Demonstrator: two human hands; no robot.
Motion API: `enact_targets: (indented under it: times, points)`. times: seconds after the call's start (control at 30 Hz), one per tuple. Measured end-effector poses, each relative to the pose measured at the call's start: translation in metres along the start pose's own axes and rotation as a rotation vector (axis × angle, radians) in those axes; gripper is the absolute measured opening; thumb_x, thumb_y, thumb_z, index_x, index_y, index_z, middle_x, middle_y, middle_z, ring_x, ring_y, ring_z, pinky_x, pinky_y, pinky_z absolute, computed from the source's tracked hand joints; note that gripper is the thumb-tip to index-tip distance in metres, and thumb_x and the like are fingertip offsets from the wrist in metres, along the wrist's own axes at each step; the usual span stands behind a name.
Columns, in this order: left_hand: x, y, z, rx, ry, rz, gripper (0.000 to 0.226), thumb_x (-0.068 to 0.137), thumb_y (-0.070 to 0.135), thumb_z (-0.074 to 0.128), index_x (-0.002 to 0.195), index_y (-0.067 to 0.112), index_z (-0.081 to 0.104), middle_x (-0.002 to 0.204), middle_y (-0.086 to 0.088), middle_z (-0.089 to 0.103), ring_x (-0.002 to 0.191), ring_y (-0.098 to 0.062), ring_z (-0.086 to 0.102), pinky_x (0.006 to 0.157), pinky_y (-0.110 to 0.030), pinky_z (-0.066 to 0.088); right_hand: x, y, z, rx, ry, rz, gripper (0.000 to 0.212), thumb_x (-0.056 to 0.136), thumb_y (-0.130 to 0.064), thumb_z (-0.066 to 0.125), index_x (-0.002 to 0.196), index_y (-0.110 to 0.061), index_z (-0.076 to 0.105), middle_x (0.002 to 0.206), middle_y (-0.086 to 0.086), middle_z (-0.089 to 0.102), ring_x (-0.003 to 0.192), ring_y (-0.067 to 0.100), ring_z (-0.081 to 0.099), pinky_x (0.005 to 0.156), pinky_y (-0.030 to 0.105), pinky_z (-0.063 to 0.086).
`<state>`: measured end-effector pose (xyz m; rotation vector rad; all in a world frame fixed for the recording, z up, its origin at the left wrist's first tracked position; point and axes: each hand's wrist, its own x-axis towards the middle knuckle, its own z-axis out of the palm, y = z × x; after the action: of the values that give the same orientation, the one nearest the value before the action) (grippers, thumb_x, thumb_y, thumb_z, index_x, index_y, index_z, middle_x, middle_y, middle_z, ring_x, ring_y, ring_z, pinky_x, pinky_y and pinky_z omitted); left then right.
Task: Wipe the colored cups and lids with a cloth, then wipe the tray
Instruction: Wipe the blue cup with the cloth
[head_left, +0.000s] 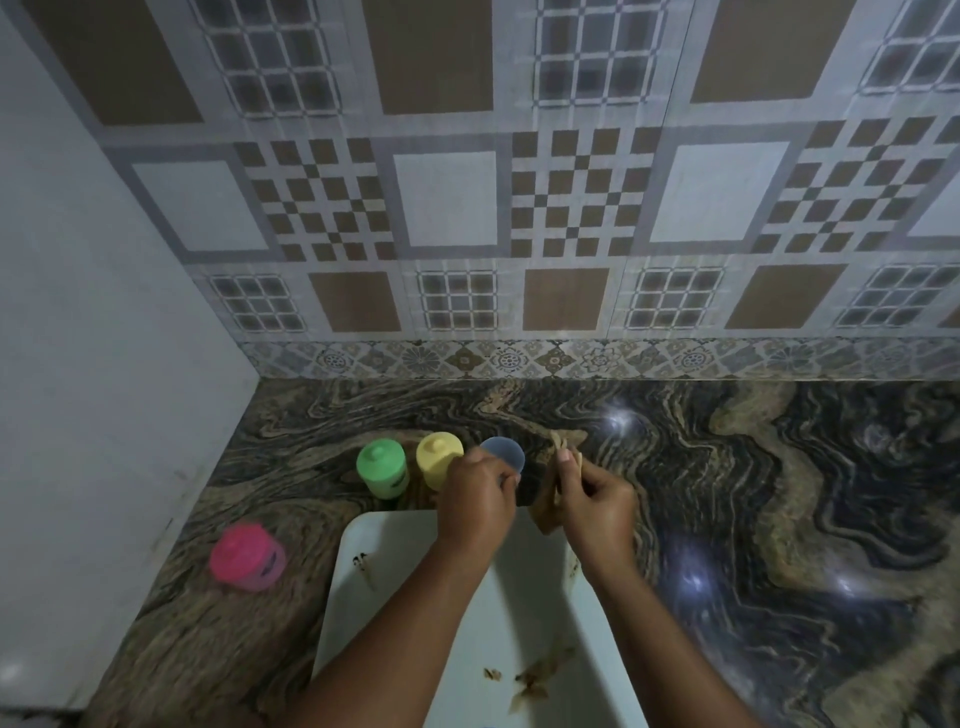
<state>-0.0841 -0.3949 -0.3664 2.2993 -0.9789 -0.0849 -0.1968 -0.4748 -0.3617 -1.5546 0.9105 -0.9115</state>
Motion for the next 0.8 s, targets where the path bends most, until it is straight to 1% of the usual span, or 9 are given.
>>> enact_targets:
  times: [0.2, 0.3, 0.33, 0.4, 0.43, 0.47, 0.6, 0.7, 0.8]
  points:
    - [0.004, -0.007, 0.008, 0.032, -0.031, -0.019, 0.009, 0.086, 0.020, 0.068, 0.089, 0.018, 0.077, 0.100, -0.005, 0.067, 0.096, -0.026, 0.063, 0.075, -0.038, 0.055, 0.001, 0.002, 0.000, 0.009, 0.004, -0.005, 0.063, 0.102, -0.018, 0.060, 0.041, -0.028, 0.051, 0.037, -0.012, 0.042, 0.057, -0.010, 0.055, 0.084, 0.026, 0.052]
    - [0.005, -0.007, 0.009, 0.049, -0.051, -0.030, 0.013, 0.089, 0.024, 0.066, 0.096, 0.019, 0.076, 0.106, -0.004, 0.066, 0.101, -0.026, 0.062, 0.076, -0.039, 0.055, 0.001, 0.003, -0.001, 0.014, 0.005, -0.030, 0.063, 0.103, -0.017, 0.060, 0.041, -0.031, 0.052, 0.037, -0.013, 0.039, 0.050, -0.007, 0.049, 0.084, 0.022, 0.052]
    - [0.004, -0.008, 0.009, 0.059, -0.053, -0.028, 0.017, 0.089, 0.026, 0.065, 0.101, 0.019, 0.076, 0.110, -0.004, 0.066, 0.103, -0.026, 0.062, 0.077, -0.038, 0.055, 0.001, 0.005, -0.001, 0.011, 0.009, -0.036, 0.063, 0.103, -0.018, 0.060, 0.042, -0.032, 0.052, 0.038, -0.015, 0.041, 0.054, -0.006, 0.055, 0.083, 0.020, 0.052]
    - [0.004, -0.008, 0.009, 0.065, -0.049, -0.019, 0.027, 0.090, 0.029, 0.064, 0.113, 0.018, 0.072, 0.118, -0.003, 0.063, 0.108, -0.024, 0.061, 0.080, -0.037, 0.055, 0.000, 0.005, -0.003, 0.010, 0.022, -0.041, 0.061, 0.102, -0.020, 0.061, 0.043, -0.031, 0.052, 0.042, -0.021, 0.048, 0.084, 0.001, 0.073, 0.078, 0.013, 0.050]
    - [0.003, -0.008, 0.007, 0.060, -0.043, -0.015, 0.031, 0.090, 0.030, 0.065, 0.118, 0.018, 0.070, 0.121, -0.001, 0.062, 0.110, -0.022, 0.061, 0.082, -0.037, 0.055, 0.000, 0.004, -0.004, 0.011, 0.028, -0.041, 0.061, 0.102, -0.019, 0.061, 0.043, -0.031, 0.051, 0.044, -0.022, 0.050, 0.096, 0.005, 0.073, 0.077, 0.012, 0.050]
    - [0.000, -0.008, 0.004, 0.048, -0.030, -0.008, 0.034, 0.090, 0.030, 0.065, 0.121, 0.018, 0.068, 0.123, 0.001, 0.061, 0.112, -0.021, 0.060, 0.083, -0.037, 0.055, -0.001, 0.003, -0.006, 0.012, 0.031, -0.040, 0.061, 0.102, -0.019, 0.061, 0.043, -0.030, 0.049, 0.043, -0.021, 0.050, 0.097, 0.007, 0.073, 0.078, 0.014, 0.050]
    - [-0.023, -0.005, -0.018, -0.077, 0.016, 0.054, 0.030, 0.089, 0.029, 0.068, 0.117, 0.018, 0.070, 0.117, 0.004, 0.062, 0.100, -0.018, 0.063, 0.078, -0.029, 0.054, -0.016, -0.005, -0.020, 0.054, 0.013, 0.005, 0.052, 0.102, -0.023, 0.061, 0.051, -0.015, 0.054, 0.045, -0.014, 0.045, 0.058, -0.004, 0.051, 0.067, 0.027, 0.045]
    - [-0.053, 0.003, -0.047, -0.183, 0.033, 0.067, 0.021, 0.087, 0.026, 0.071, 0.107, 0.021, 0.074, 0.102, 0.005, 0.065, 0.078, -0.012, 0.061, 0.068, -0.011, 0.043, -0.033, -0.012, -0.031, 0.067, -0.013, 0.008, 0.049, 0.101, -0.029, 0.062, 0.062, 0.002, 0.060, 0.056, -0.009, 0.050, 0.058, -0.002, 0.048, 0.062, 0.025, 0.041]
    - [-0.091, 0.003, -0.069, -0.201, -0.006, 0.054, 0.013, 0.084, 0.024, 0.074, 0.097, 0.024, 0.075, 0.091, 0.010, 0.068, 0.065, -0.010, 0.057, 0.068, -0.015, 0.045, -0.066, -0.018, -0.043, 0.033, -0.142, 0.024, 0.057, 0.100, -0.038, 0.060, 0.068, 0.009, 0.058, 0.061, 0.002, 0.047, 0.063, 0.009, 0.045, 0.059, 0.028, 0.037]
